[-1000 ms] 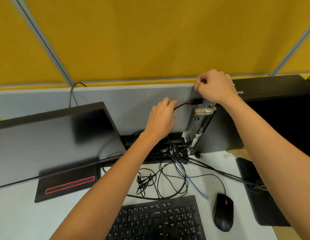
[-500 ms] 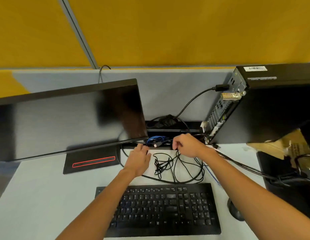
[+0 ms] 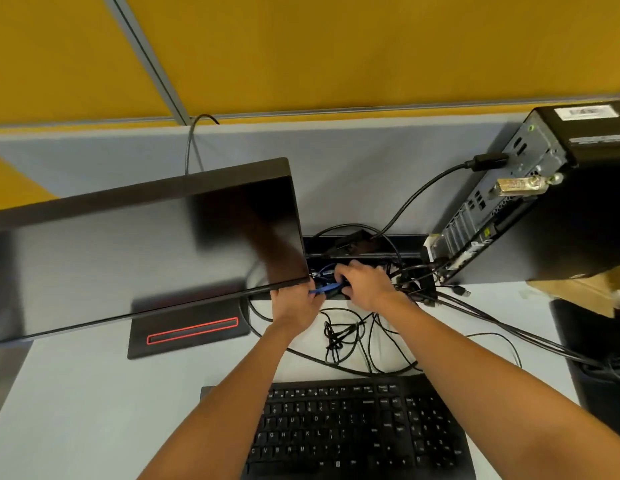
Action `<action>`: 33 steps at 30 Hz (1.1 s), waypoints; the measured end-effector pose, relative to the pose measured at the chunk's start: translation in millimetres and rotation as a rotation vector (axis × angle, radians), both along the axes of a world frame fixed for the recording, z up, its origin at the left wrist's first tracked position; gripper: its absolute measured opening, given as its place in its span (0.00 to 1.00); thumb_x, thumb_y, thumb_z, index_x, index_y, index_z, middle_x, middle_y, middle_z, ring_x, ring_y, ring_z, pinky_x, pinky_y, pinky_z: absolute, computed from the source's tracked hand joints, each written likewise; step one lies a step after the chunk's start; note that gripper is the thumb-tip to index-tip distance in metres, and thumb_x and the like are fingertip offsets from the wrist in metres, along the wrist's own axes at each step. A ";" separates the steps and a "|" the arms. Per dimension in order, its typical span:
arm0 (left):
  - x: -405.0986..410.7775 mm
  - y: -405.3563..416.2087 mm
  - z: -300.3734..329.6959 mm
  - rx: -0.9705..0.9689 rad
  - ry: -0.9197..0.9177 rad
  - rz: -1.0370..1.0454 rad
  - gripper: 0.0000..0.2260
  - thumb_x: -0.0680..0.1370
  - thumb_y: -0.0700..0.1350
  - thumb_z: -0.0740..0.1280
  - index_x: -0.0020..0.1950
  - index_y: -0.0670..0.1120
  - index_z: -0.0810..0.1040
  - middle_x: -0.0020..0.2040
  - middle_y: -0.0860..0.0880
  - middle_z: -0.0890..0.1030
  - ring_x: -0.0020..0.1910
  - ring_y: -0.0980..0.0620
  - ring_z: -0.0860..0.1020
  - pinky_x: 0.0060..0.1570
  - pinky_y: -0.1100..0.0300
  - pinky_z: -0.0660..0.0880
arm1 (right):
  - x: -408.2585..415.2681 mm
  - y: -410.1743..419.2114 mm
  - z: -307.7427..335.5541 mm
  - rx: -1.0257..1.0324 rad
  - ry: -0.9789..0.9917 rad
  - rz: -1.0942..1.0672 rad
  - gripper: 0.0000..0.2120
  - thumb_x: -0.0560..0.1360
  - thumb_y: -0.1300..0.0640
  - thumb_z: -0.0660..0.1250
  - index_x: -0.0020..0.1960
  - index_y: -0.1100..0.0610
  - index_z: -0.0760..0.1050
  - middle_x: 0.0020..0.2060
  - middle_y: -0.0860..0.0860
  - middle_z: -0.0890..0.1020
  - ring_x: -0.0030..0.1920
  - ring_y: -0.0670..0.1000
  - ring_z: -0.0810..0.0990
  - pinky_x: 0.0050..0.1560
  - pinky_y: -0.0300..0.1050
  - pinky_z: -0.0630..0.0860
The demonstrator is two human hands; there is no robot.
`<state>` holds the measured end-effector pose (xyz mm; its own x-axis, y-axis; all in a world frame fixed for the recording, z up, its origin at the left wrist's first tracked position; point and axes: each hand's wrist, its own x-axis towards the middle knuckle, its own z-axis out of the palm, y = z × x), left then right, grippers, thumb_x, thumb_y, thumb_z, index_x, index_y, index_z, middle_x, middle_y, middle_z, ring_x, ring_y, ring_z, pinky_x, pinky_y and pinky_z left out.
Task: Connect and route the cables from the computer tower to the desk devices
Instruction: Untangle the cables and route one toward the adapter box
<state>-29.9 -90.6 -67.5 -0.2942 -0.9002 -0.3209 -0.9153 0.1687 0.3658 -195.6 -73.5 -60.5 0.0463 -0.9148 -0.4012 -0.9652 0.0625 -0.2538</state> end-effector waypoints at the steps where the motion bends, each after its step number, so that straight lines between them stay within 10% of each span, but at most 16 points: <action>1: 0.7 5.1 0.3 -0.051 0.002 0.003 0.09 0.77 0.51 0.64 0.40 0.50 0.69 0.41 0.50 0.75 0.50 0.46 0.75 0.54 0.53 0.64 | -2.2 2.1 3.5 -0.013 -0.039 0.017 0.09 0.78 0.55 0.63 0.57 0.50 0.70 0.53 0.51 0.77 0.55 0.56 0.76 0.57 0.52 0.67; 5: -1.9 30.5 7.0 -0.218 -0.147 0.043 0.09 0.77 0.51 0.64 0.52 0.49 0.79 0.51 0.43 0.77 0.55 0.41 0.70 0.54 0.50 0.65 | -8.7 23.3 20.0 -0.050 -0.096 0.092 0.10 0.78 0.57 0.61 0.58 0.48 0.70 0.37 0.48 0.75 0.41 0.53 0.73 0.56 0.50 0.71; 9: 3.8 38.0 14.9 -0.378 -0.084 -0.018 0.08 0.79 0.45 0.64 0.49 0.47 0.83 0.50 0.42 0.78 0.52 0.40 0.73 0.48 0.51 0.67 | -24.3 49.3 30.8 -0.149 -0.107 0.051 0.13 0.80 0.58 0.60 0.63 0.47 0.72 0.47 0.49 0.83 0.49 0.53 0.79 0.63 0.50 0.68; 14: 3.4 26.4 29.1 -0.041 0.032 -0.094 0.15 0.82 0.46 0.55 0.53 0.40 0.78 0.56 0.40 0.75 0.58 0.41 0.71 0.57 0.47 0.70 | -57.2 74.1 50.3 -0.243 -0.098 -0.030 0.08 0.80 0.58 0.58 0.55 0.55 0.75 0.48 0.51 0.78 0.53 0.54 0.74 0.55 0.48 0.64; 24: -30.4 46.8 57.4 -0.130 0.307 0.089 0.22 0.81 0.55 0.60 0.31 0.44 0.70 0.27 0.48 0.72 0.29 0.50 0.71 0.31 0.57 0.63 | -77.5 84.8 73.9 -0.003 0.290 -0.089 0.18 0.79 0.64 0.56 0.67 0.54 0.69 0.55 0.57 0.81 0.57 0.60 0.77 0.52 0.47 0.70; 30: -70.4 55.9 71.2 0.352 0.875 0.536 0.04 0.75 0.37 0.62 0.41 0.37 0.72 0.36 0.43 0.76 0.34 0.46 0.77 0.31 0.60 0.75 | -36.9 73.0 56.3 -0.063 0.107 -0.063 0.43 0.73 0.56 0.69 0.79 0.49 0.46 0.74 0.53 0.60 0.75 0.56 0.58 0.75 0.61 0.47; 33: -83.8 54.7 82.7 0.511 1.135 0.669 0.04 0.75 0.32 0.60 0.45 0.35 0.74 0.39 0.40 0.80 0.40 0.43 0.83 0.38 0.59 0.80 | -14.1 68.9 48.5 -0.083 -0.188 -0.109 0.34 0.75 0.48 0.67 0.77 0.46 0.55 0.74 0.47 0.62 0.76 0.50 0.55 0.76 0.60 0.40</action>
<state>-113.7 -35.9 15.2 -0.1793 -0.8286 -0.5304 0.0611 -0.5475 0.8346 -209.6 -4.5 -12.0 0.0124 -0.9479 -0.3183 -0.8894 0.1350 -0.4367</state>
